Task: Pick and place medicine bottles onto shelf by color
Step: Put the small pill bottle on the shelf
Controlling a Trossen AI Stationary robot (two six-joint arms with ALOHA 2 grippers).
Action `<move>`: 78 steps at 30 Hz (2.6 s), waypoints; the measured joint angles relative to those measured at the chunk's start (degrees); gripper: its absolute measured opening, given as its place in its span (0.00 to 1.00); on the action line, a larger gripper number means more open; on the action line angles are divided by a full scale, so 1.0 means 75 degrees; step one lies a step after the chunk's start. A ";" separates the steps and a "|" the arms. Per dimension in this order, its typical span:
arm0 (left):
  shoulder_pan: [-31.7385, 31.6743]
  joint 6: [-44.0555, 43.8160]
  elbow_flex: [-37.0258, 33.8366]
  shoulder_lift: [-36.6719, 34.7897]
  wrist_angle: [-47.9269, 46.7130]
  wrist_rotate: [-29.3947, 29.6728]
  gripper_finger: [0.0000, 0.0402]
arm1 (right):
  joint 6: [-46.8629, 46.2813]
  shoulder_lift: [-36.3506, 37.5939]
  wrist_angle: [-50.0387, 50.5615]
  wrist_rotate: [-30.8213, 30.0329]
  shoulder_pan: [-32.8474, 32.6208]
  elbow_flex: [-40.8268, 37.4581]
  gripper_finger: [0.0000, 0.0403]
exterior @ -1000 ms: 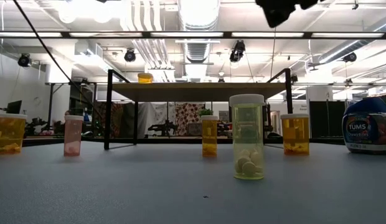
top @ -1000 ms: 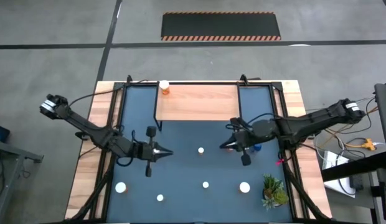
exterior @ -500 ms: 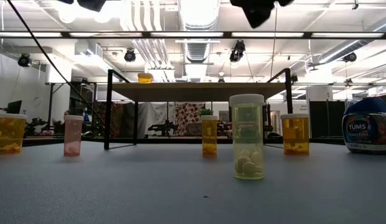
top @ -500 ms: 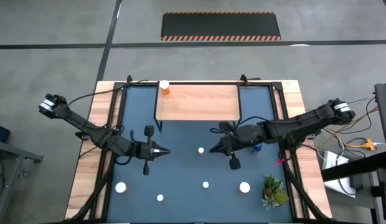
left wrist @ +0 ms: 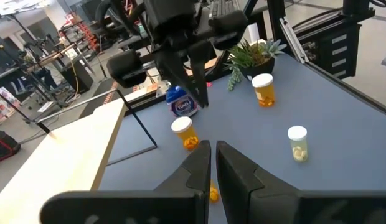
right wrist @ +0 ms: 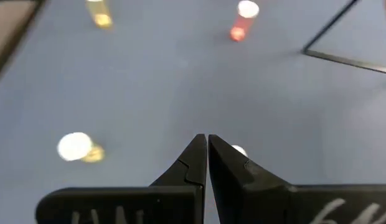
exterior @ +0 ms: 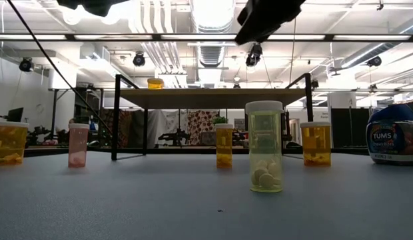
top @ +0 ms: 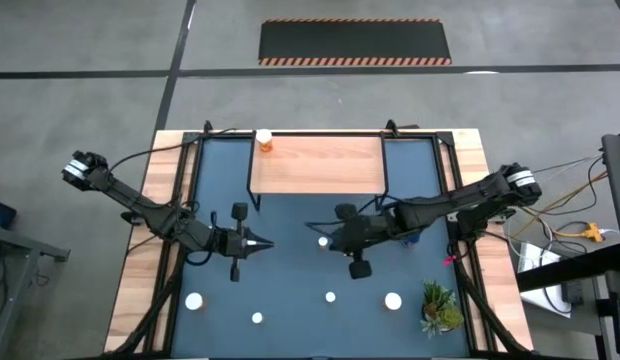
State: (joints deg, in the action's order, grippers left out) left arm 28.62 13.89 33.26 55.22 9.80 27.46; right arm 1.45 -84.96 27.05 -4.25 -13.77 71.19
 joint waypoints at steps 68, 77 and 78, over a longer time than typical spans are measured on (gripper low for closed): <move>0.0006 0.0602 -0.0361 -0.1522 0.0007 0.0985 0.02 | -0.0299 -0.2881 0.0877 -0.0549 0.0525 0.1027 0.23; -0.0007 0.0756 -0.0503 -0.1542 -0.0003 0.0988 0.02 | -0.0388 -0.2853 0.1365 -0.0030 0.0528 0.1468 0.24; -0.0009 0.0810 -0.0527 -0.1542 0.0009 0.0989 0.02 | -0.0389 -0.2849 0.1477 0.0093 0.0528 0.1591 0.24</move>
State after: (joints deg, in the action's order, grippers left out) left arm 28.56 19.96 29.30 43.66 9.87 34.88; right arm -1.46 -106.32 38.13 -3.55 -9.80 83.12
